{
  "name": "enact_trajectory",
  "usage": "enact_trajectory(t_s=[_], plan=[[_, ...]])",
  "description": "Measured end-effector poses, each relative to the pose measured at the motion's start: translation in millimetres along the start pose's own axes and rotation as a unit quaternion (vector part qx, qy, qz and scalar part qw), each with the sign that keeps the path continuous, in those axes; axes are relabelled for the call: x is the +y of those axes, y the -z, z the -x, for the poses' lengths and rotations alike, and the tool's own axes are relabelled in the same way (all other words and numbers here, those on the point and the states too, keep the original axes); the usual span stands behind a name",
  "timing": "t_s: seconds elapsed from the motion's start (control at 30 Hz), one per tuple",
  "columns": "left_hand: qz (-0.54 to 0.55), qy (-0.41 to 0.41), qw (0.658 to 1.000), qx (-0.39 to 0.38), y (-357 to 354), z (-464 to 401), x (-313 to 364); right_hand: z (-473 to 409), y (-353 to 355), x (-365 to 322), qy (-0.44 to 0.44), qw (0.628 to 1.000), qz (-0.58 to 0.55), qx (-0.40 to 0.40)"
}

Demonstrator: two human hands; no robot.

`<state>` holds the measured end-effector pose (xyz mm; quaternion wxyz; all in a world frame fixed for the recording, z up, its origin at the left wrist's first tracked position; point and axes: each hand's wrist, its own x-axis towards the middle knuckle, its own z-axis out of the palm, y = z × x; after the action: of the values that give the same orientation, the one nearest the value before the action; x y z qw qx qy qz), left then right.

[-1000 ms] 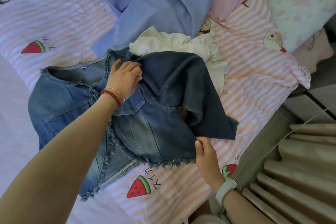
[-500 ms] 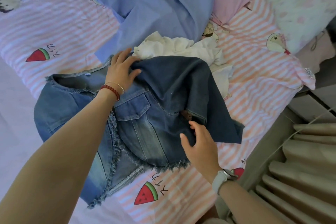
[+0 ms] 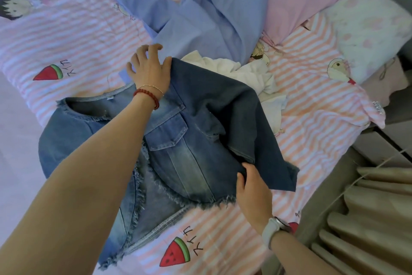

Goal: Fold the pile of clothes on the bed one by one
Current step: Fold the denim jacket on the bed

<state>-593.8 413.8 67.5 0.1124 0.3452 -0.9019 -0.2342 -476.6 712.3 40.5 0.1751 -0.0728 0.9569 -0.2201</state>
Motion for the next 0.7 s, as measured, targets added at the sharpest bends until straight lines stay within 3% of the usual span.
enact_trajectory(t_s=[0.13, 0.23, 0.33, 0.4, 0.6, 0.7], plan=[[0.052, 0.057, 0.997, 0.012, 3, 62, -25, 6, 0, 4, 0.103, 0.990, 0.016, 0.099], [0.018, 0.132, 0.991, -0.019, 2, 143, -57, 12, -2, -2, 0.229, 0.963, 0.031, 0.136], [-0.064, 0.147, 0.985, -0.067, 1, 222, -88, 18, -16, -18, 0.378, 0.923, 0.060, 0.048], [-0.112, 0.125, 0.980, -0.104, 3, 261, -104, 21, -32, -29, 0.419, 0.900, 0.110, -0.046], [-0.111, 0.094, 0.985, -0.097, 19, 272, -127, 22, -72, -53, 0.358, 0.852, 0.251, -0.288], [-0.101, 0.086, 0.987, -0.086, 21, 263, -130, 20, -67, -62, 0.333, 0.856, 0.244, -0.311]])
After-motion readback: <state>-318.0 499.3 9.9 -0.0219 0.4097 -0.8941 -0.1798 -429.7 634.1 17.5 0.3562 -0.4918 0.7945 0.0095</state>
